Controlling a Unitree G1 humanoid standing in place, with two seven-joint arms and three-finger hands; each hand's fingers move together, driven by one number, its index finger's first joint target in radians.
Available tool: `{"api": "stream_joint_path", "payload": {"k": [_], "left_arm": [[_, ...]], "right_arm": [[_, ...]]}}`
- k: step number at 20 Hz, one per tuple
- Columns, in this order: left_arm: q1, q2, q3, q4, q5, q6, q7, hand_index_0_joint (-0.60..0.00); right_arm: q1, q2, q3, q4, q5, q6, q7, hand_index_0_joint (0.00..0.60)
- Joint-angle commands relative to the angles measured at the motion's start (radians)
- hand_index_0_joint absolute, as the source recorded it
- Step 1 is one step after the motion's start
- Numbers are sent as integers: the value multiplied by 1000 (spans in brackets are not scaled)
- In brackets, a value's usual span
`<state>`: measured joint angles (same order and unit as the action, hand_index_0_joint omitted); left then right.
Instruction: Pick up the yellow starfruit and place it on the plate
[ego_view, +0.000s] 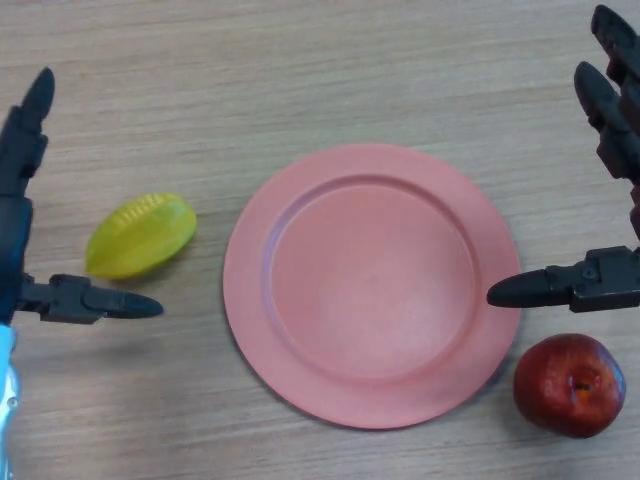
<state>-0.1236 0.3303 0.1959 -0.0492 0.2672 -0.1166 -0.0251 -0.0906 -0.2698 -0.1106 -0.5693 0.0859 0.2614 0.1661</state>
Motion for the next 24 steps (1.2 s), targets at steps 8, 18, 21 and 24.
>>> {"api": "stream_joint_path", "payload": {"k": [8, 18, 21, 24], "left_arm": [[-160, 54, -40, 274, 5, -254, 157, 0], [-251, 69, -97, 518, 130, -343, 256, -600], [-223, 71, -80, 454, 172, -336, 268, -600], [-186, 74, -62, 318, 173, -303, 243, -600]], "right_arm": [[-27, -18, -47, -77, 36, -76, -16, 0], [-26, -26, -55, -57, -10, -112, 4, 0], [-24, -26, -56, -62, -2, -108, 2, 0], [-18, -27, -58, -72, -10, -101, 7, 0]]}}
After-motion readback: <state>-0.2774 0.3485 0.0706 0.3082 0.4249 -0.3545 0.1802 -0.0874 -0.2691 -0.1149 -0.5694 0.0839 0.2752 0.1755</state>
